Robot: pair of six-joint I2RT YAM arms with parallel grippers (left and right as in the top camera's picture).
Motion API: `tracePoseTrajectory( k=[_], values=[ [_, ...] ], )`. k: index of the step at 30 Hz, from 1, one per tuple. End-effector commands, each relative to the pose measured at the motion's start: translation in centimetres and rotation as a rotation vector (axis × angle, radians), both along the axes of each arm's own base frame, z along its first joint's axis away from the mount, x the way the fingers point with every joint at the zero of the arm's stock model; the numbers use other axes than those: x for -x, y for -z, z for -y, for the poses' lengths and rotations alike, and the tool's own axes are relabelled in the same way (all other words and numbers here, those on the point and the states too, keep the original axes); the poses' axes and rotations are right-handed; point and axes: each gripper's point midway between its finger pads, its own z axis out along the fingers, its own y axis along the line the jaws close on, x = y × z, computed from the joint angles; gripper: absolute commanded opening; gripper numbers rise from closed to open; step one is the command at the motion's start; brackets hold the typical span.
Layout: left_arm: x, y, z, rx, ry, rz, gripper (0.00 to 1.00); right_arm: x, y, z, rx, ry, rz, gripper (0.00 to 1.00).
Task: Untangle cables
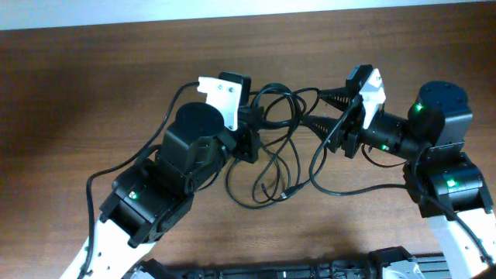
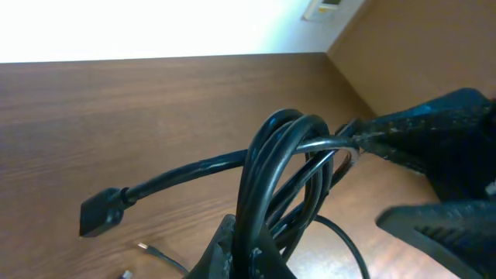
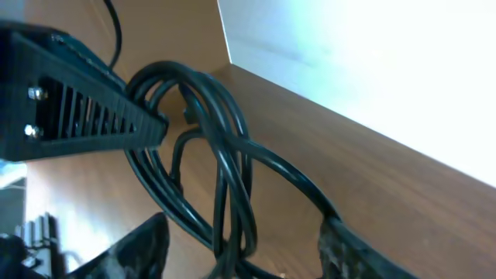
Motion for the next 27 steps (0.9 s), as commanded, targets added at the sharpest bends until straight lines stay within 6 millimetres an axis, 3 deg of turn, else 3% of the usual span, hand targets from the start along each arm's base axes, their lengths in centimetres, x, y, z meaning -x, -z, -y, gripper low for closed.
tracePoseTrajectory(
  k=[1, 3, 7, 10, 11, 18, 22, 27],
  values=[
    [0.8, -1.7, 1.0, 0.052, 0.067, 0.018, 0.00, 0.7, -0.4, -0.2, -0.008, -0.030, 0.020, 0.53],
    [1.1, -1.8, 1.3, 0.064, 0.093, 0.015, 0.00, 0.7, -0.5, -0.2, -0.008, -0.030, 0.024, 0.49],
    [1.2, -1.8, 1.4, 0.066, 0.100, 0.012, 0.00, 1.0, -0.8, -0.5, -0.019, -0.058, 0.033, 0.31],
    [1.2, -1.8, 1.4, 0.066, 0.100, 0.013, 0.00, 1.0, -0.7, -0.6, -0.020, -0.061, 0.029, 0.07],
    [1.2, -1.8, 1.5, 0.067, 0.100, 0.013, 0.00, 0.9, -0.7, -0.6, -0.019, -0.061, 0.027, 0.04],
    [1.1, -1.8, 1.4, 0.064, 0.095, 0.014, 0.00, -0.2, 0.0, -0.1, -0.024, 0.002, -0.023, 0.04],
    [0.8, -1.8, 1.0, 0.055, 0.067, 0.020, 0.00, -3.6, 1.4, 3.6, -0.046, 0.337, -0.160, 0.04],
    [0.5, -1.8, 0.7, 0.048, 0.049, 0.026, 0.00, -5.4, 3.5, 8.0, -0.078, 0.671, -0.294, 0.04]
  ],
)
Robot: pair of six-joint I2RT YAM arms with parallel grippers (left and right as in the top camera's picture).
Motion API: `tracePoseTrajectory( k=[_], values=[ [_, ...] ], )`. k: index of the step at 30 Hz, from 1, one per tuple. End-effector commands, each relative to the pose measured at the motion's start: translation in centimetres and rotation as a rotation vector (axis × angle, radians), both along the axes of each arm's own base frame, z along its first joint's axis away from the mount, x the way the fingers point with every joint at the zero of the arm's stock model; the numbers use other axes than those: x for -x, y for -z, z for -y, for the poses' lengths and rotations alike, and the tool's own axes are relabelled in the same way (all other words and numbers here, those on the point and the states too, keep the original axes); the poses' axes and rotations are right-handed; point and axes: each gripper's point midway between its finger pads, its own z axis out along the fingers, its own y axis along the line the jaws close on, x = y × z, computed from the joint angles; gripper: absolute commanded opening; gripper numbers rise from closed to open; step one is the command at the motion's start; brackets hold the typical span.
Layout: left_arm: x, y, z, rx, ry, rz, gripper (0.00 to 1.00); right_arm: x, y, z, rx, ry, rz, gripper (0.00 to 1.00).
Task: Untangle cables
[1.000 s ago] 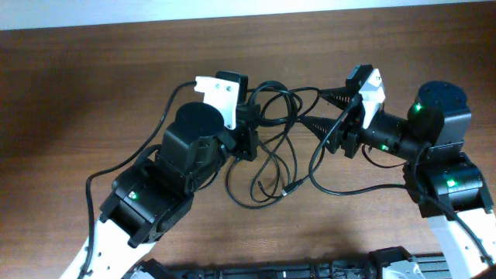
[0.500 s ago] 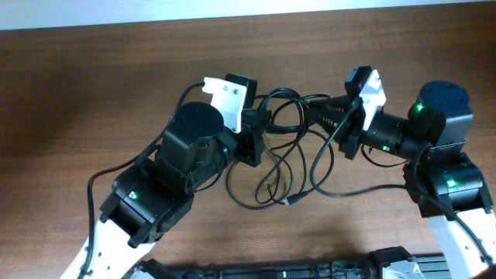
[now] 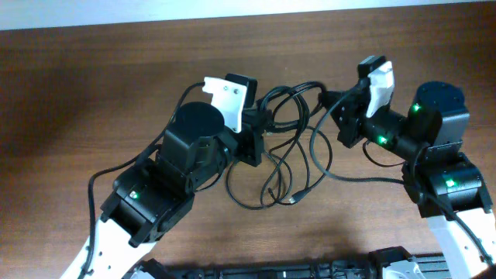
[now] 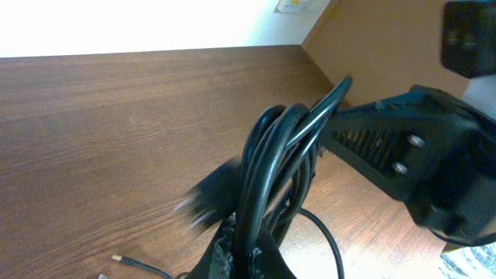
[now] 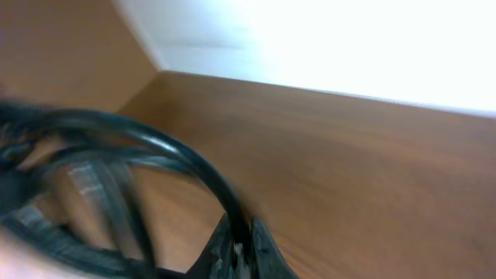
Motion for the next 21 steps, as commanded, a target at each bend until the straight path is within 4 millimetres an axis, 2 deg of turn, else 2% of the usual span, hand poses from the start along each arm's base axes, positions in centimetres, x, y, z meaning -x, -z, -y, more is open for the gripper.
tracePoseTrajectory(
  k=[1, 9, 11, 12, 15, 16, 17, 21],
  values=[
    [-0.2, -1.5, -0.4, 0.017, -0.022, 0.037, 0.00, -2.2, 1.6, 4.5, -0.006, 0.325, -0.095, 0.04],
    [-0.5, -1.6, -0.8, 0.012, -0.047, 0.047, 0.00, -1.4, 4.1, 5.3, 0.039, 0.367, -0.194, 0.04],
    [-0.6, -1.6, -0.9, 0.009, -0.057, 0.049, 0.00, -1.2, 4.2, 5.2, 0.049, 0.352, -0.195, 0.08],
    [-0.7, -1.6, -1.0, 0.006, -0.064, 0.051, 0.00, -1.2, 4.1, 4.9, 0.055, 0.328, -0.187, 0.14],
    [-0.8, -1.6, -1.1, 0.003, -0.073, 0.053, 0.00, -1.1, 3.8, 4.2, 0.041, 0.287, -0.179, 0.58],
    [-0.8, -1.6, -1.1, 0.003, -0.073, 0.053, 0.00, -0.8, 3.5, 3.3, 0.058, 0.217, -0.149, 0.72],
    [-0.8, -1.6, -1.1, 0.003, -0.073, 0.053, 0.00, -0.6, 3.3, 2.8, 0.066, 0.176, -0.132, 0.80],
    [-0.8, -1.6, -1.1, 0.002, -0.073, 0.054, 0.00, 0.3, 2.6, 0.8, 0.094, 0.005, -0.060, 0.82]
  ],
)
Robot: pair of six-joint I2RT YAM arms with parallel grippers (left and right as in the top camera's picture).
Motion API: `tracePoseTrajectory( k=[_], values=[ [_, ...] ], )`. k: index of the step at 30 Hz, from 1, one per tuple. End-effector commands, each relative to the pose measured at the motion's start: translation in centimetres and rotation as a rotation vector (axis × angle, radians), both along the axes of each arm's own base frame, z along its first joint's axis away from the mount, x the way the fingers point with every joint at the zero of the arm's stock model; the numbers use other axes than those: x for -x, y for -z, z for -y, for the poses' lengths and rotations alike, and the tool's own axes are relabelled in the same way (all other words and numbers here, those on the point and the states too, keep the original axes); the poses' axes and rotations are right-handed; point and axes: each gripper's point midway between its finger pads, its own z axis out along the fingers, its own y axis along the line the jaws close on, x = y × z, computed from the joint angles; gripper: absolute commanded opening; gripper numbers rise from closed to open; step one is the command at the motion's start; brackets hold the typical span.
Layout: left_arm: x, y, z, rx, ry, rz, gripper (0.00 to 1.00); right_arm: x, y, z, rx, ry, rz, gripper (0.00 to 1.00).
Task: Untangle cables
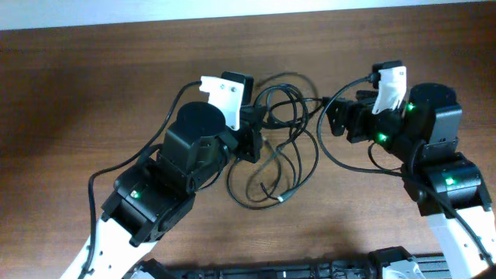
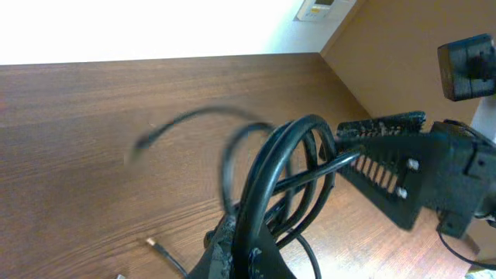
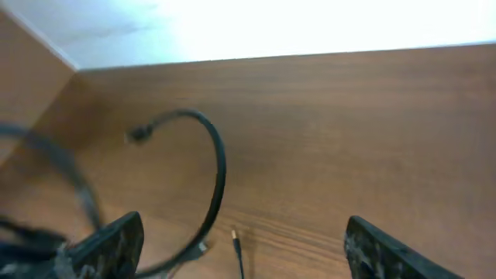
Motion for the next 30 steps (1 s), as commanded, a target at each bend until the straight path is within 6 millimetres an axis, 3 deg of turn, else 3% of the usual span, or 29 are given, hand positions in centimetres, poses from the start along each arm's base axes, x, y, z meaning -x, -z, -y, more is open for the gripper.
tracePoseTrajectory(
  k=[1, 6, 18, 22, 26, 30],
  values=[
    [-0.1, -1.7, -0.4, 0.025, -0.013, 0.037, 0.00, 1.2, -0.6, -2.5, 0.033, -0.219, 0.076, 0.82],
    [-0.1, -1.7, -0.4, -0.010, 0.006, 0.067, 0.00, 2.4, -1.2, -4.1, 0.087, -0.392, 0.174, 0.82],
    [-1.2, -1.4, -2.1, -0.077, -0.093, 0.098, 0.00, 2.7, -1.0, -4.2, 0.092, -0.409, 0.173, 0.78],
    [-1.6, -1.3, -2.8, -0.098, -0.134, 0.104, 0.00, 4.2, -0.9, -5.2, 0.095, -0.520, 0.192, 0.78],
    [-1.4, -1.2, -2.6, -0.091, -0.118, 0.100, 0.00, 5.2, -1.5, -6.2, 0.079, -0.611, 0.241, 0.78],
    [-0.4, -1.2, -1.1, -0.054, -0.022, 0.078, 0.00, 4.9, -2.2, -6.3, 0.088, -0.618, 0.292, 0.78]
  ],
)
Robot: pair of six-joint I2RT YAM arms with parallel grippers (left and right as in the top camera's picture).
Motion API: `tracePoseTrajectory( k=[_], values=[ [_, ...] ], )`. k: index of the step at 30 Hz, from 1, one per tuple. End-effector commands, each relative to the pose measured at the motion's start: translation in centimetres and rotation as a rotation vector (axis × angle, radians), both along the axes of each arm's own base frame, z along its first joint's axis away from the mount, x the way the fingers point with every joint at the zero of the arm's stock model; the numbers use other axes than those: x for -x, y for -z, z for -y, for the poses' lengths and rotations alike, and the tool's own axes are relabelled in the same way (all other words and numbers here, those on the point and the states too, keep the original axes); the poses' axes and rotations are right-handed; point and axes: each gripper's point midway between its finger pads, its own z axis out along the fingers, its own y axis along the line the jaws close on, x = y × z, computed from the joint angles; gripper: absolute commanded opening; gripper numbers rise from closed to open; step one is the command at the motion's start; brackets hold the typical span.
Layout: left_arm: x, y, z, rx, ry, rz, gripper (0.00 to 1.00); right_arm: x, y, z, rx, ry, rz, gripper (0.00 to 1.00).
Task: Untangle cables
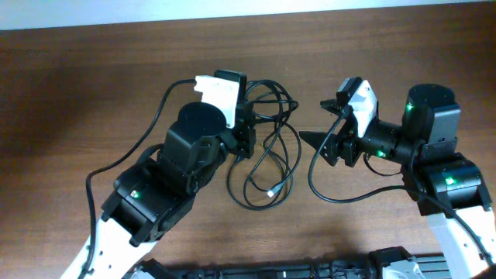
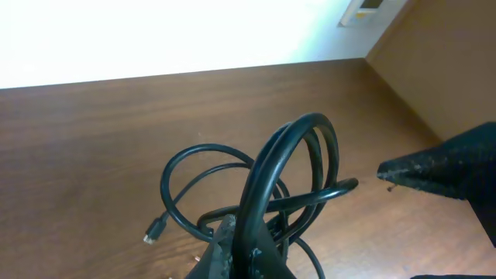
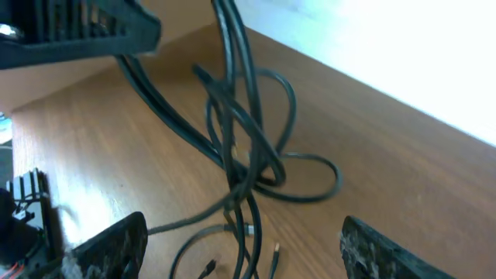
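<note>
A tangle of black cables (image 1: 271, 151) hangs from my left gripper (image 1: 249, 132) and spreads over the brown table (image 1: 77, 93). In the left wrist view, that gripper (image 2: 252, 252) is shut on a thick cable loop (image 2: 298, 147) that arches above it. A loose connector end (image 2: 155, 229) lies on the wood to the left. My right gripper (image 1: 312, 119) stands wide open just right of the tangle, touching nothing. Its wrist view shows the strands (image 3: 240, 147) dropping between the spread fingers (image 3: 108, 248), with the gripper (image 3: 242, 256) empty.
A thin black cable loop (image 1: 329, 192) curves over the table below my right gripper toward the right arm base (image 1: 446, 186). Small plug ends (image 1: 269, 191) lie at the bottom of the tangle. A pale wall edge (image 1: 248, 8) bounds the far side.
My right gripper, still open, has turned back toward the tangle and sits lower and closer to it. The strand that was swinging free now lies curled on the table. The left gripper's hold is unchanged.
My right gripper was first open around the bundle held by the left. Then it was shut on one strand, farther right. A second ago it was open and the strand's end hung loose. Now that strand rests on the table and the right gripper faces the tangle again.
</note>
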Motion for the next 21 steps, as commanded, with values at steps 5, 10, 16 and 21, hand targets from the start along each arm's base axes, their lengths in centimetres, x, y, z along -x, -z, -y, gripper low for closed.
tracePoseTrajectory(
  k=[5, 10, 16, 21],
  values=[
    [2.1, -2.1, 2.5, 0.095, 0.181, 0.002, 0.00, -0.4, -1.5, -0.3, -0.007, -0.034, 0.104, 0.63],
    [2.3, -2.3, 2.8, 0.106, 0.202, 0.001, 0.00, -0.4, -1.4, -0.3, -0.007, -0.035, 0.102, 0.47],
    [2.2, -2.4, 2.8, 0.107, 0.198, 0.006, 0.00, -0.3, -1.4, -0.4, -0.014, -0.043, 0.096, 0.04],
    [1.9, -2.3, 2.5, 0.099, 0.177, 0.011, 0.00, -0.3, -1.4, -0.4, -0.019, -0.038, 0.086, 0.04]
  ],
)
